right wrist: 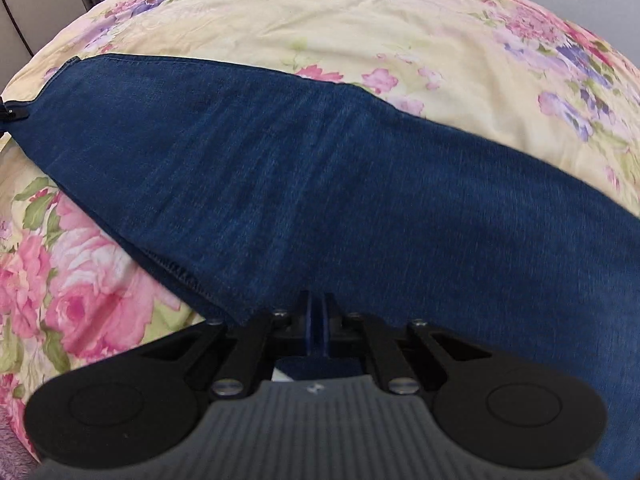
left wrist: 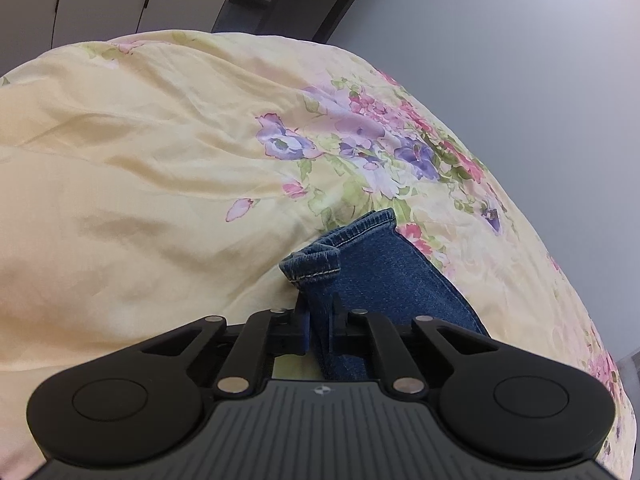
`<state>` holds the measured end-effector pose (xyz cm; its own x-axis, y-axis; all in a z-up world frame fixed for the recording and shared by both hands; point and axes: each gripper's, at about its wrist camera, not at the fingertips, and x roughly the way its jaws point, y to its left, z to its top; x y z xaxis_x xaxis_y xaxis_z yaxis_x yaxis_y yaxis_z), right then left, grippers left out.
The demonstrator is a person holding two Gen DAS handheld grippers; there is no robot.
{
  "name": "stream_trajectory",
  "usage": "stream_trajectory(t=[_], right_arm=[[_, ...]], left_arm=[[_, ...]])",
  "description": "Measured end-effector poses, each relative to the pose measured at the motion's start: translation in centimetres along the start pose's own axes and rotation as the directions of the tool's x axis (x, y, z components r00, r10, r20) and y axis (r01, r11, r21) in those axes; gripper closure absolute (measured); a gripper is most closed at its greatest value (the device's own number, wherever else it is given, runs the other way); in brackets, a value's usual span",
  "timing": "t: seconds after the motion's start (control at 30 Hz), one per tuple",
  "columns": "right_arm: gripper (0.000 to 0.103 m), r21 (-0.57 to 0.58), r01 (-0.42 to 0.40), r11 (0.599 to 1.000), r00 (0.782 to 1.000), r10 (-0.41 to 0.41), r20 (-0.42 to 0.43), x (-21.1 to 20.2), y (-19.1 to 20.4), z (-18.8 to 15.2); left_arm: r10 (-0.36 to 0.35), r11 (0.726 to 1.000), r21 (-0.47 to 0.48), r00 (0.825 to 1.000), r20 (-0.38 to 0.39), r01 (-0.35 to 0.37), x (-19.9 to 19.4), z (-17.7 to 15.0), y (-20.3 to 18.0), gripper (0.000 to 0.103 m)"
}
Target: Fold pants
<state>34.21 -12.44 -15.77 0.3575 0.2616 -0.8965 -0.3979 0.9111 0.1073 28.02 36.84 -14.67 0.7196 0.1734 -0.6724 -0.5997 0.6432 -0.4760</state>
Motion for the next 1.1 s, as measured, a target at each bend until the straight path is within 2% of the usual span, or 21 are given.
stream_trajectory(t=[0.1,0.17,0.27,0.4,0.5,0.6,0.7,0.8,0.9,1.0,1.1], right_arm=[[0.103,0.056,-0.037,0.998,0.999,0.037,-0.003,-0.6,-0.3,-1.4],[0.103,0.046,-0.047,0.998,0.999,0.047,-0.003,-0.8,0.1,-1.9],[0.103,0.033,-0.047,0.998,0.999,0.047,-0.001,-0.5,0.4,-2.0],[0.103,0.047,-0.037,0.998,0.998,0.039,-0.041,1.4,0.3,-1.9],[0.103,0.079,-0.048,0.996,0.998,0.052,-0.048,1.1,0.1,-1.5],[0.103,0.129,-0.091,0.987,0.995,0.094,-0.013,-0.5,-1.0,-1.7],[0.103,0.173,-0.086,0.981,0.996,0.086,0.012,-2.4,-2.6,-2.5],[0.103,0.215,-0.084,0.973,0.996,0.078,0.036,-4.6,-4.6,-3.4],[0.103,0.248,-0.095,0.964,0.994,0.078,0.076,-7.1,-6.6,-4.5],[0.103,0.282,-0.113,0.953,0.989,0.081,0.123,-9.7,-9.5,-5.5],[0.103,0.306,-0.126,0.944,0.982,0.076,0.17,-12.3,-12.2,-6.6]], left_arm=[[0.002,1.0,0.008,1.0,0.001,-0.002,-0.1,0.1,-0.3,0.097],[0.003,1.0,0.015,1.0,0.005,-0.004,-0.1,0.1,-0.5,0.097],[0.002,1.0,0.015,1.0,0.006,-0.003,-0.3,0.1,-0.6,0.097],[-0.008,1.0,0.024,1.0,0.016,0.007,-1.1,0.3,-1.2,0.097],[-0.028,0.998,0.051,0.999,0.041,0.026,-2.7,0.8,-2.7,0.098],[-0.068,0.994,0.093,0.995,0.074,0.061,-5.1,1.4,-5.3,0.098],[-0.108,0.983,0.162,0.987,0.115,0.088,-8.0,1.5,-8.9,0.098],[-0.145,0.961,0.258,0.976,0.164,0.099,-11.4,1.1,-13.6,0.098],[-0.185,0.925,0.365,0.962,0.203,0.101,-14.9,0.1,-19.1,0.098],[-0.232,0.874,0.476,0.944,0.233,0.097,-18.2,-1.9,-25.2,0.098],[-0.295,0.822,0.555,0.929,0.224,0.127,-21.0,-4.9,-31.6,0.098]])
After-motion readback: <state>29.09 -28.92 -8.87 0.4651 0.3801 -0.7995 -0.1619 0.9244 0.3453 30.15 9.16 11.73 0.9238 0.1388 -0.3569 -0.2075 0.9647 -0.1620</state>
